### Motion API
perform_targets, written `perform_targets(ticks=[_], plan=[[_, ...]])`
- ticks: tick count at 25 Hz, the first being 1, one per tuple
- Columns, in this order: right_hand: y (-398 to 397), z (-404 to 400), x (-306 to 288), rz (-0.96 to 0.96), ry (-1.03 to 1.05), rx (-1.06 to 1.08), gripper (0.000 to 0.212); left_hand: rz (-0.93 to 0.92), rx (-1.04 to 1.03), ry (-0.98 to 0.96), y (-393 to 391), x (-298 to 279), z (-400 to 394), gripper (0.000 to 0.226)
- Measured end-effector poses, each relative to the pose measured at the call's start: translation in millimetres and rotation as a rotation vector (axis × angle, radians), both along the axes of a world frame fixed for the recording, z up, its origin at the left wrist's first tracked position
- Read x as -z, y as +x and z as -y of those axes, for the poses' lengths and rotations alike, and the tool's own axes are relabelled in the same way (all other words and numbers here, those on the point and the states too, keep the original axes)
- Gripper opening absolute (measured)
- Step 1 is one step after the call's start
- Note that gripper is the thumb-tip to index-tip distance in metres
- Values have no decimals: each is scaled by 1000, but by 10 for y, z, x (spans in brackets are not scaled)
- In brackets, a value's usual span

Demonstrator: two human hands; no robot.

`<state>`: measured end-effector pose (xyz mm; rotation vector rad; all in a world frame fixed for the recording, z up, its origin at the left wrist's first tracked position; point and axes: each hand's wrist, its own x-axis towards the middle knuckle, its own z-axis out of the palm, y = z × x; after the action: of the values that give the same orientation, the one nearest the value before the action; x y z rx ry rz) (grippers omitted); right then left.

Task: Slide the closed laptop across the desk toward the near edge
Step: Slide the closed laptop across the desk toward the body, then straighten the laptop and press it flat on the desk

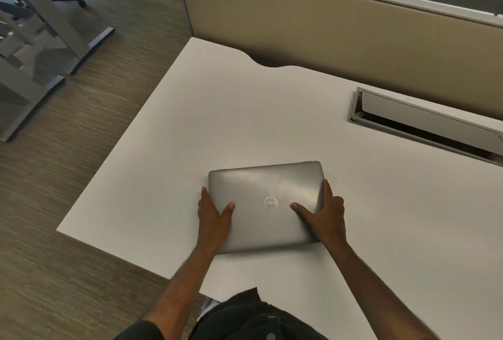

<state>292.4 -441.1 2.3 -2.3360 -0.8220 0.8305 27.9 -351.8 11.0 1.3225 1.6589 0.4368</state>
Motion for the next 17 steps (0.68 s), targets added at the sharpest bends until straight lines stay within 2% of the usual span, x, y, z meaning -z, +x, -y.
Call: perform_targets(ticks=[12, 17], plan=[[-55, 249, 95, 5, -12, 0, 120, -21, 40, 12, -31, -7, 120, 72], [-75, 263, 98, 61, 0, -33, 117, -200, 171, 24, -70, -17, 156, 81]])
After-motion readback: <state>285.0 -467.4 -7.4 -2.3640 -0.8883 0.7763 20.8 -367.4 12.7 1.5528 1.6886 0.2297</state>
